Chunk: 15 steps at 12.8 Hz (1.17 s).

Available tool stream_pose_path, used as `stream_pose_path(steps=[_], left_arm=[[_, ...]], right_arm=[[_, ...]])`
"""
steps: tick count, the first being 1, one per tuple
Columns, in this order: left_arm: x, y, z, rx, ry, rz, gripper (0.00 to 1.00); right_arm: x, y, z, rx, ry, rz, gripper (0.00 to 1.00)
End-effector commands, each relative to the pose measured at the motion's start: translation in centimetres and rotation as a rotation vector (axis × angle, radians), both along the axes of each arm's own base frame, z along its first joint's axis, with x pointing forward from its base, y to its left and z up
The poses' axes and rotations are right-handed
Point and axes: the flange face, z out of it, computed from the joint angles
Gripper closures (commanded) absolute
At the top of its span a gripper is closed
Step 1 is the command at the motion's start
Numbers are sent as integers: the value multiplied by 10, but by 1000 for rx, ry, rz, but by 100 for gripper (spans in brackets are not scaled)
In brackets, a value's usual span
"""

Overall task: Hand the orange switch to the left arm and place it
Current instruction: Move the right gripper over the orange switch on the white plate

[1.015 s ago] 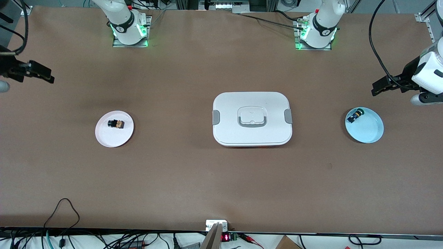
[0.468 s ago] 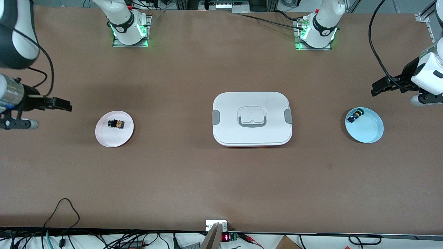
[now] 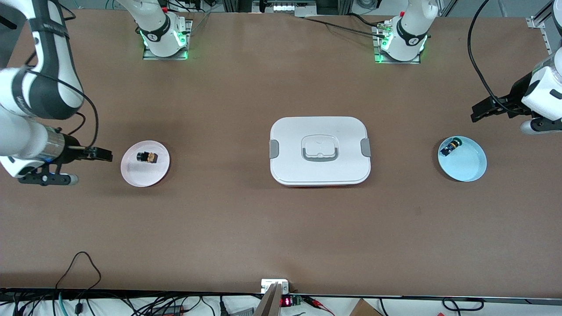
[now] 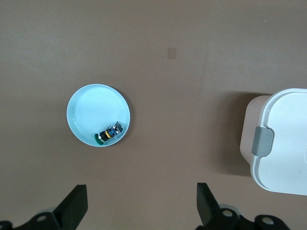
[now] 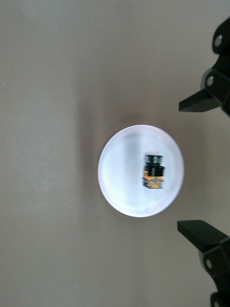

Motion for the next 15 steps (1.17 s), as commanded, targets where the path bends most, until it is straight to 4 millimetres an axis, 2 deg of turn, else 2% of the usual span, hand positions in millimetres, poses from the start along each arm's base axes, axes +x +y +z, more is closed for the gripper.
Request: stream_pose_path(steps=[1,7,10,15], left_arm=[[4,-1,6,-2,4,-16,0],[4,1,6,-2,4,-14,0],[4,2,6,-5,4,-31,0],[4,2,6,-5,4,-31,0]], right_arm=[[-22,3,-51,8,-23,-20,0],[-45,13,-127,6,-35,5,0],[-47,33,-141,3,-15,43,0],[-48,37,-168,-5,-5,63,0]])
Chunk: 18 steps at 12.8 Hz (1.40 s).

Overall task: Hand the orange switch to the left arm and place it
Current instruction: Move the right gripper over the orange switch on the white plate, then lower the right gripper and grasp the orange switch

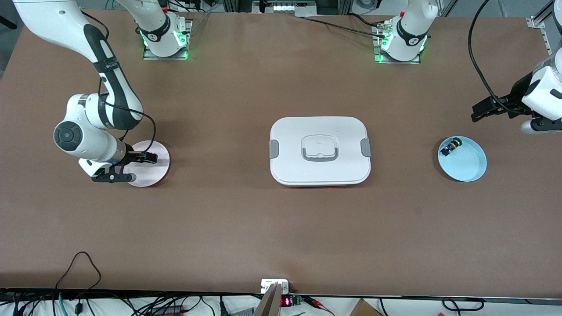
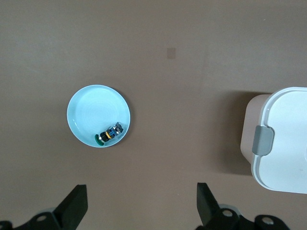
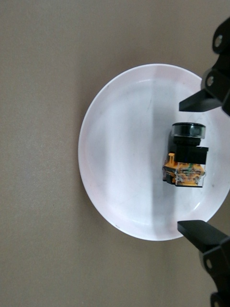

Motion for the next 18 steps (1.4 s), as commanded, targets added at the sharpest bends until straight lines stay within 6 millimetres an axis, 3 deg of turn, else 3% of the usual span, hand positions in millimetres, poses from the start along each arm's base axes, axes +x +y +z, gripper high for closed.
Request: stream_pose_path(steps=[1,7,14,18], left_arm=[[4,2,5,-4,5,-20,0],[3,0,8,-5,-2,-23,0],[3,2,7,-20,-4,-14,0],[3,2,5,-20,-1,-15,0]], right_arm=[[-1,-1,-16,-12,0,2,0],[-18,-3,-31,-21,43,-57,0],[-23,-4,-38,-73,54,8,0],[-26,-6,-41,-83,59,-37,0]])
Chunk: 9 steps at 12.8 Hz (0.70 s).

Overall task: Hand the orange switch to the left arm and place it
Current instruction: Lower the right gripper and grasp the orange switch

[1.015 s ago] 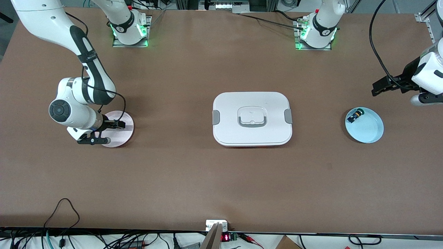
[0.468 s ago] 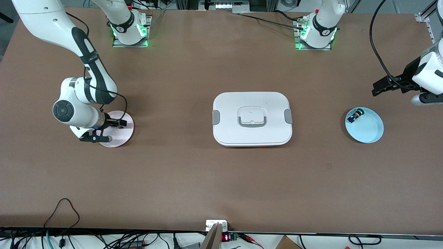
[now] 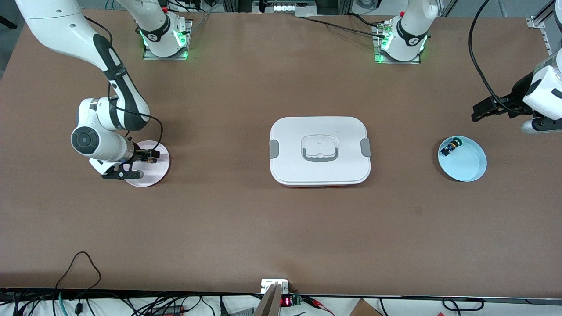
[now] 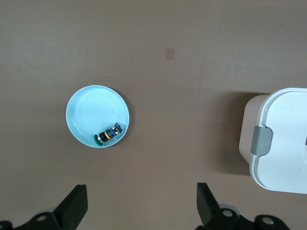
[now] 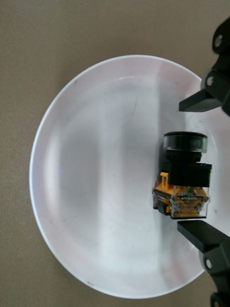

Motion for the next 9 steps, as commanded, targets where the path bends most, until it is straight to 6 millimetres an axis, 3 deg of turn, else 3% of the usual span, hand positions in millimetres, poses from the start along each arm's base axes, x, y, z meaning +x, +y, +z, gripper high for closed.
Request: stream_pose_path(steps=[1,8,9], left_arm=[[3,1,3,-14,3,-17,0],[4,4,3,-14,2,-13,0],[5,6,2,-14,6,-10,0]], right_arm=[[-7,2,-2,-26,-7,-40,0],[-4,4,-16,-17,-38,-33,3],[-5,4,-16,-18,-34,-35,36]])
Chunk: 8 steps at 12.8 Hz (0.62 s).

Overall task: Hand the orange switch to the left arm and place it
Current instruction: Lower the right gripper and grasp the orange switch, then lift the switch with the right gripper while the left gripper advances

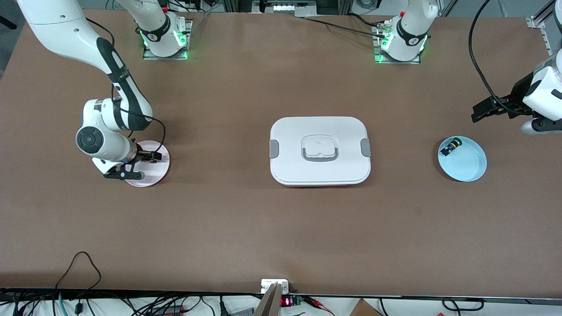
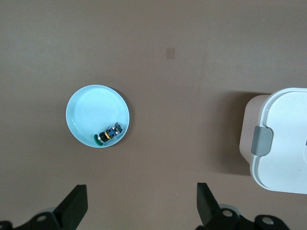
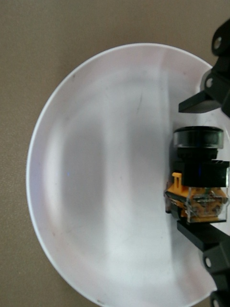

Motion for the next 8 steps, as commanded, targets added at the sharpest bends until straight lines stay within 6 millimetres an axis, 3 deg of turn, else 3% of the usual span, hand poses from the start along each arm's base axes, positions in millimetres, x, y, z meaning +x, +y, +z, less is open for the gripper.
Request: stream_pose_path(steps=[1,2,6,8], left_arm=[[9,6,2,-13,9,-10,0],[11,6,4,-14,10,-10,0],[11,6,4,-13,16,-10,0],[11,7,4,-13,16,-9,0]], right_arm=[[-2,4,1,-13,-8,-2,57],[-2,14,4,-12,-8,17,67],[-1,28,17,-2,-2,85,74],[7,37,39,11,-22,128,79]])
